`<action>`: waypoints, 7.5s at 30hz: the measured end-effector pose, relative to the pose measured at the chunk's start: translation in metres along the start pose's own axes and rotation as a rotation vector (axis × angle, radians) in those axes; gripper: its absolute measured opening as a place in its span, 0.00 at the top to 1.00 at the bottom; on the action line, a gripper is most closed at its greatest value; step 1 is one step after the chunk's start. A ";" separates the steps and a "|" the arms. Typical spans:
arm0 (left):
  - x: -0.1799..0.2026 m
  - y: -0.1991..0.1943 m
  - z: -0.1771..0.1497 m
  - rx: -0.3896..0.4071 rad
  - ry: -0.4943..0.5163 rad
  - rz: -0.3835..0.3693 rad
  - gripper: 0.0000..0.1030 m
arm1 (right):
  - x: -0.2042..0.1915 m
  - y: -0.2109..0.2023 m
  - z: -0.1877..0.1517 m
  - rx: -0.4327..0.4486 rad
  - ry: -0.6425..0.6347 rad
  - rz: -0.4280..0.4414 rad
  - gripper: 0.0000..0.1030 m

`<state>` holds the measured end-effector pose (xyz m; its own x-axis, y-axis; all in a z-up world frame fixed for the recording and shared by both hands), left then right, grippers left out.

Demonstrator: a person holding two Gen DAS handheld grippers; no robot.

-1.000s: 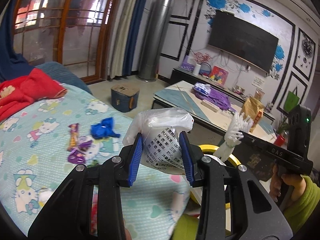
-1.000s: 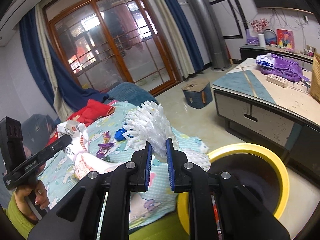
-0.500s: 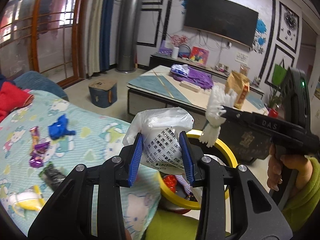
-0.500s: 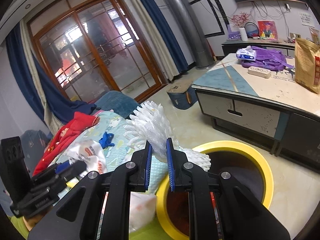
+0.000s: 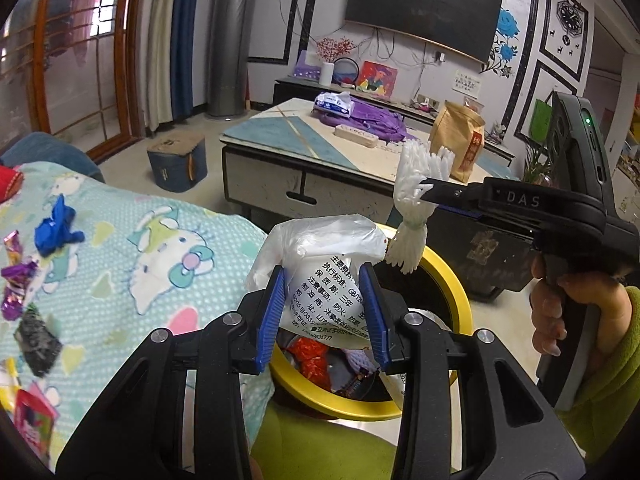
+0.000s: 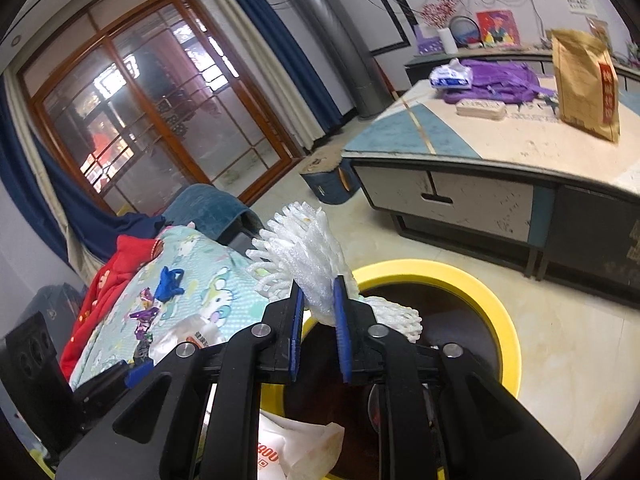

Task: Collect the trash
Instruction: 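Carry the white bag and white bundle with both tools over the yellow-rimmed bin, then open the left tool dropping the white bag while the right tool drops the bundle, then move both open tools back to the trash on the bed, then grasp the white-yellow mask with the left tool while the right tool grasps the black snack pack, then carry the mask and black snack pack with both tools over the bin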

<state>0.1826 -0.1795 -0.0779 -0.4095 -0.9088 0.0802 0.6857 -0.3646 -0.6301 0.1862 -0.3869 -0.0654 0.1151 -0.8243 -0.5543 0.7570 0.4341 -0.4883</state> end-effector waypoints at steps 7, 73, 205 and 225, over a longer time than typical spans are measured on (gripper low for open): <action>0.007 0.015 -0.006 -0.027 0.003 0.001 0.70 | 0.018 0.007 -0.006 -0.031 0.061 0.013 0.84; -0.088 -0.090 -0.007 0.113 -0.204 0.242 0.11 | -0.092 0.014 -0.027 -0.078 -0.182 0.040 0.25; -0.189 -0.149 -0.039 0.103 -0.415 0.157 0.80 | -0.211 0.111 -0.062 -0.225 -0.405 0.154 0.65; -0.120 -0.122 -0.020 0.100 -0.269 0.073 0.80 | -0.138 0.055 -0.030 -0.133 -0.317 0.066 0.65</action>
<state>0.1367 -0.0217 -0.0261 -0.1921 -0.9497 0.2474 0.7689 -0.3023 -0.5634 0.1927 -0.2384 -0.0354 0.3704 -0.8558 -0.3611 0.6536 0.5163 -0.5534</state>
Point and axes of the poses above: each gripper's, at about its wrist camera, not at the fingertips, and y roughly the way its jaws point, x to its right, z to its top, the point moved 3 cm from there along y, roughly the way its jaws point, and after that the axes turned 7 degrees about z, right-handed, at the moved point
